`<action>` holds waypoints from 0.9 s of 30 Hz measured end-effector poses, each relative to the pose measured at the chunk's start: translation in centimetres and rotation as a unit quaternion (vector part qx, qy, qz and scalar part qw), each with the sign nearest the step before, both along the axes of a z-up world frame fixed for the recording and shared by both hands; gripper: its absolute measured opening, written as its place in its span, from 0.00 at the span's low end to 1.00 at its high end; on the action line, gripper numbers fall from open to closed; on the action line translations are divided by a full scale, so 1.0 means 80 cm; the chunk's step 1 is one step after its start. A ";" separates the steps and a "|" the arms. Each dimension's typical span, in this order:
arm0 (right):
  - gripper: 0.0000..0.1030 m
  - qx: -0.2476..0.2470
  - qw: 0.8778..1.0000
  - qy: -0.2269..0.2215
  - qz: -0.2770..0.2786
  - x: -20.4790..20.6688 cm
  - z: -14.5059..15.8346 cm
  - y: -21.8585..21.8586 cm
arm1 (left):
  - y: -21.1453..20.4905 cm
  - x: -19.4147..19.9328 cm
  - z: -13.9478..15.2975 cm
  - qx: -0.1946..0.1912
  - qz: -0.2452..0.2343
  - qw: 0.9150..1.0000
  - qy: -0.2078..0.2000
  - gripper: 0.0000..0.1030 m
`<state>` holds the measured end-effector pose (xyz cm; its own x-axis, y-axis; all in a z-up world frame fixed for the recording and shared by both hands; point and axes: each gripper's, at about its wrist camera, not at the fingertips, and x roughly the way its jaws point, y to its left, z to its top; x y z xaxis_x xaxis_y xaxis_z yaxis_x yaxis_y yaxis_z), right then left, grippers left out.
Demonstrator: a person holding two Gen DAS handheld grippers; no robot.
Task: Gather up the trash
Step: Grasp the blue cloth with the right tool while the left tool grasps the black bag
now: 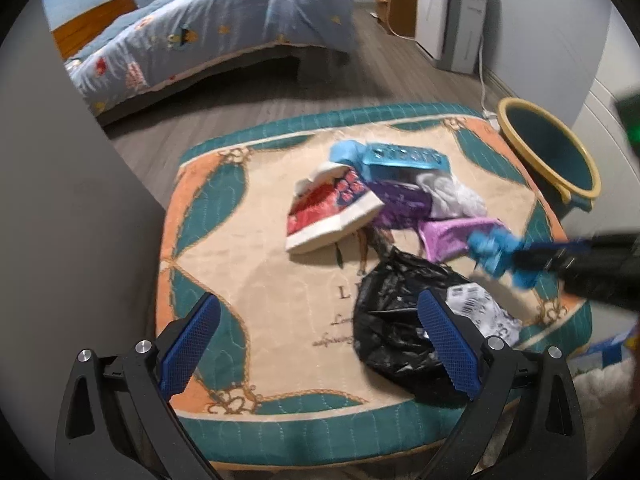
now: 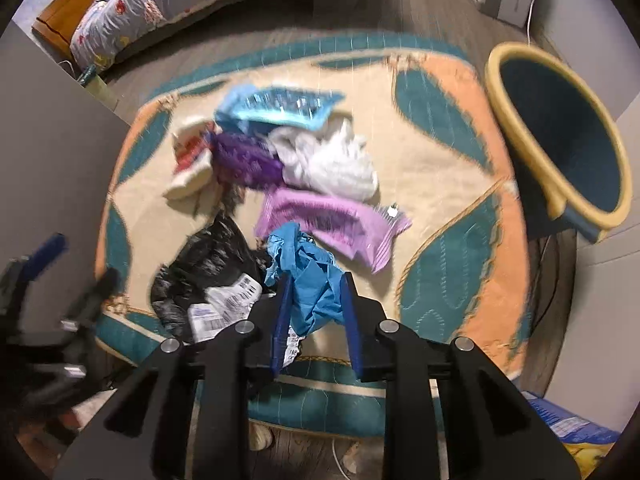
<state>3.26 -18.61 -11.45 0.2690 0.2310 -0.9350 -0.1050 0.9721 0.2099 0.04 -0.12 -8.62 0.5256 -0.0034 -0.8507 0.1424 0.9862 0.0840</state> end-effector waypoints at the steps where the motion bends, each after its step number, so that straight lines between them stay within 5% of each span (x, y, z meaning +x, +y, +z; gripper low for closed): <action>1: 0.23 -0.007 1.000 -0.005 0.006 0.001 0.012 -0.002 | -0.004 0.000 -0.002 -0.001 -0.006 1.000 0.003 0.95; 7: 0.23 -0.041 0.997 -0.066 0.030 0.018 0.078 -0.034 | -0.040 -0.005 -0.012 -0.018 -0.056 0.998 0.009 0.95; 15: 0.23 0.014 0.998 -0.057 0.000 0.031 0.064 -0.059 | -0.099 -0.025 -0.028 -0.036 -0.131 0.991 0.018 0.95; 27: 0.23 0.035 0.998 -0.056 -0.008 0.035 0.065 -0.072 | -0.130 -0.017 -0.098 0.054 -0.152 0.984 0.071 0.92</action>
